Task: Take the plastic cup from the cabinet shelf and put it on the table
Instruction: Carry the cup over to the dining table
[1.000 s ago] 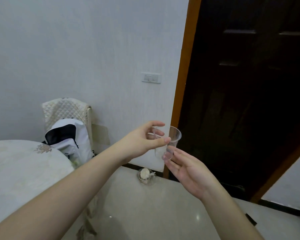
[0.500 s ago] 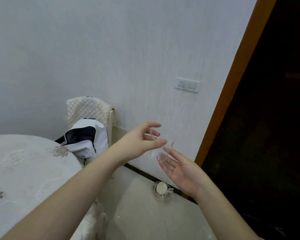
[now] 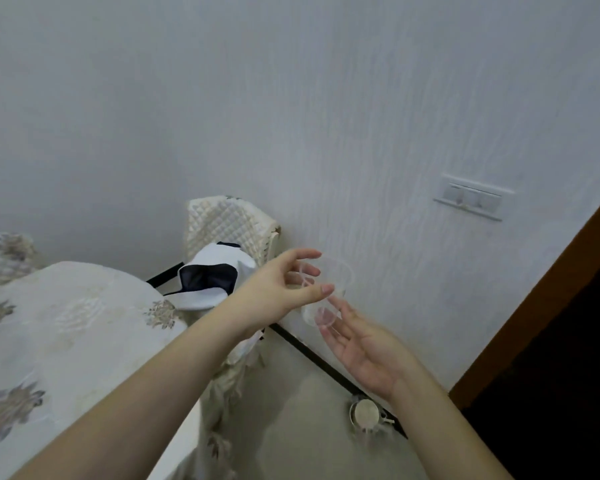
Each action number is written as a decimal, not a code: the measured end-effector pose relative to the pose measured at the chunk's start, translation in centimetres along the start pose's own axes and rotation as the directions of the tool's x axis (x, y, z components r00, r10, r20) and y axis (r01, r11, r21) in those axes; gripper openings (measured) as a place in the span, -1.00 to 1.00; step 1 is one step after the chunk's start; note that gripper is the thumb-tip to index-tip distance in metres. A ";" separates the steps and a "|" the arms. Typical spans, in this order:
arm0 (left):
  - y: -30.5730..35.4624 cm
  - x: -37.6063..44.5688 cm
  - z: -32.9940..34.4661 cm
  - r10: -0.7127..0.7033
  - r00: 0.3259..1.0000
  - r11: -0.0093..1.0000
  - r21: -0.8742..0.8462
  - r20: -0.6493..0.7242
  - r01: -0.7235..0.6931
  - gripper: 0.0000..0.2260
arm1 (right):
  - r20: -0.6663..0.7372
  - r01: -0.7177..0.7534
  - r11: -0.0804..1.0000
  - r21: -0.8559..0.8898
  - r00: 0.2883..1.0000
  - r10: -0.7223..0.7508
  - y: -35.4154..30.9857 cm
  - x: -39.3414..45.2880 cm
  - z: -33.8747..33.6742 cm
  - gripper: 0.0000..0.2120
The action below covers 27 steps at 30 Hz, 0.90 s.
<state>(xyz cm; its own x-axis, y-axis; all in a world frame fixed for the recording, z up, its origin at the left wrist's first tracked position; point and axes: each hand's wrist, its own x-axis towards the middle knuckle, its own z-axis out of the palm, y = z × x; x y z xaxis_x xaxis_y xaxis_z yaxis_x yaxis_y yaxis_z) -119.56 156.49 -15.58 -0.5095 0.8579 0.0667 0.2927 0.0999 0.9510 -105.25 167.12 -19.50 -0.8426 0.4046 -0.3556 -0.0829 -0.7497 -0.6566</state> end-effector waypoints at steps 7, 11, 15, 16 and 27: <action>-1.9 6.0 -1.3 -0.091 0.979 0.995 0.016 -0.182 0.096 -0.50 | 0.081 -0.133 0.991 -0.026 0.988 0.134 -3.5 9.4 -1.0 -0.66; -2.0 8.7 -2.1 -0.118 0.960 0.991 0.037 -0.252 0.132 -0.52 | 0.179 -0.195 0.978 -0.079 0.962 0.207 -5.3 13.9 -1.0 -0.58; -2.6 9.7 -3.2 -0.159 0.912 0.981 0.048 -0.379 0.191 -0.50 | 0.231 -0.288 0.954 -0.088 0.925 0.301 -5.4 18.0 -0.3 -0.61; -2.9 9.5 -3.5 -0.169 0.894 0.976 0.058 -0.416 0.211 -0.50 | 0.245 -0.314 0.943 -0.110 0.911 0.332 -5.1 18.9 0.0 -0.63; -5.8 3.3 -10.0 -0.298 0.632 0.936 -0.091 -0.715 0.339 -0.44 | 0.411 -0.456 0.805 -0.380 0.696 0.589 2.8 24.7 8.0 -0.63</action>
<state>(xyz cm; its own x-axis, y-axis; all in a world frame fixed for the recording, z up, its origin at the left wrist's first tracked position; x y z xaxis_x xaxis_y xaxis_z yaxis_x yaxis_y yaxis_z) -131.06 153.73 -17.88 -0.9881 0.1517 -0.0255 0.0276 0.3382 0.9407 -130.55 170.81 -24.78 -0.8539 -0.3748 -0.3611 0.5201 -0.5888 -0.6187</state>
